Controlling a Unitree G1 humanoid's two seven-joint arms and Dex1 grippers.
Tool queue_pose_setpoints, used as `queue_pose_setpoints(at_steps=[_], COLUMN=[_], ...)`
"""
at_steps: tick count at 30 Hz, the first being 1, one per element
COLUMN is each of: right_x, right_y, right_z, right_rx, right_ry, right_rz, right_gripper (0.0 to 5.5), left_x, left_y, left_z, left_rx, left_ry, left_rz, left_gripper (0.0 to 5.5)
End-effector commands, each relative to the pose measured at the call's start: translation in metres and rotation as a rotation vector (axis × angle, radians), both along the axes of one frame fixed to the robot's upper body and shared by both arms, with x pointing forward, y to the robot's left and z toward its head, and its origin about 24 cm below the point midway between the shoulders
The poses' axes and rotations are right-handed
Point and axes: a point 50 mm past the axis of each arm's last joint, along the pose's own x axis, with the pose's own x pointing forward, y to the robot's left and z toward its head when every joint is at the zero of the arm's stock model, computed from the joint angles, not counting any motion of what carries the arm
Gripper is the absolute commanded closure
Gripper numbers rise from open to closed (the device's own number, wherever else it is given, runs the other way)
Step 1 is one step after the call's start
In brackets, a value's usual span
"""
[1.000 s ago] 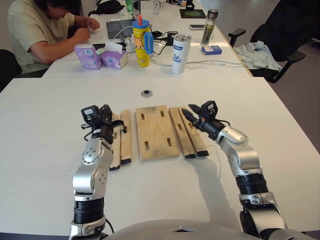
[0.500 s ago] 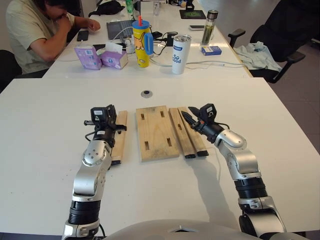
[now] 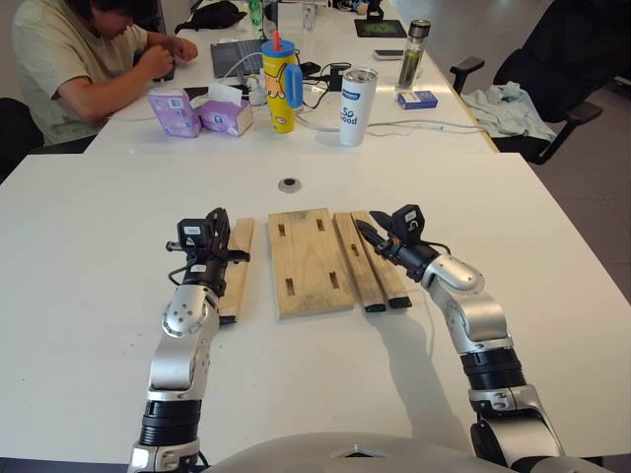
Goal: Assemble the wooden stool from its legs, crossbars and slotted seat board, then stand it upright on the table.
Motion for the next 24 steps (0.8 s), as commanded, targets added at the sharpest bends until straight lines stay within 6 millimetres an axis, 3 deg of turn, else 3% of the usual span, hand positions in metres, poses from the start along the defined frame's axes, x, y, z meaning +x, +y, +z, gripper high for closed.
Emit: queue_pose_setpoints(at_steps=[1, 10, 16, 19, 21, 22, 24], right_x=[0.002, 0.001, 0.003, 0.003, 0.004, 0.005, 0.005], right_y=[0.004, 0.004, 0.008, 0.01, 0.011, 0.012, 0.014], right_z=[0.005, 0.002, 0.001, 0.001, 0.002, 0.002, 0.002], right_rx=[-0.007, 0.005, 0.011, 0.008, 0.007, 0.009, 0.009], right_ry=[-0.026, -0.014, -0.009, -0.011, -0.016, -0.017, -0.016], right_rz=[0.012, 0.012, 0.015, 0.02, 0.022, 0.021, 0.03], right_gripper=[3.73, 3.73, 3.73, 3.73, 3.73, 3.73, 3.73], left_x=[0.001, 0.01, 0.05, 0.065, 0.07, 0.073, 0.068], left_y=[0.005, 0.002, 0.01, 0.01, 0.007, 0.004, 0.006], left_z=[0.003, 0.06, 0.122, 0.136, 0.133, 0.112, 0.05], left_rx=[0.03, 0.036, -0.028, -0.076, -0.082, -0.094, -0.086], left_ry=[0.002, -0.216, -0.345, -0.342, -0.308, -0.212, 0.063], left_rz=[0.025, 0.005, -0.015, -0.031, -0.027, -0.031, 0.008], left_gripper=[4.62, 3.23, 3.2, 3.2, 3.2, 3.2, 3.2])
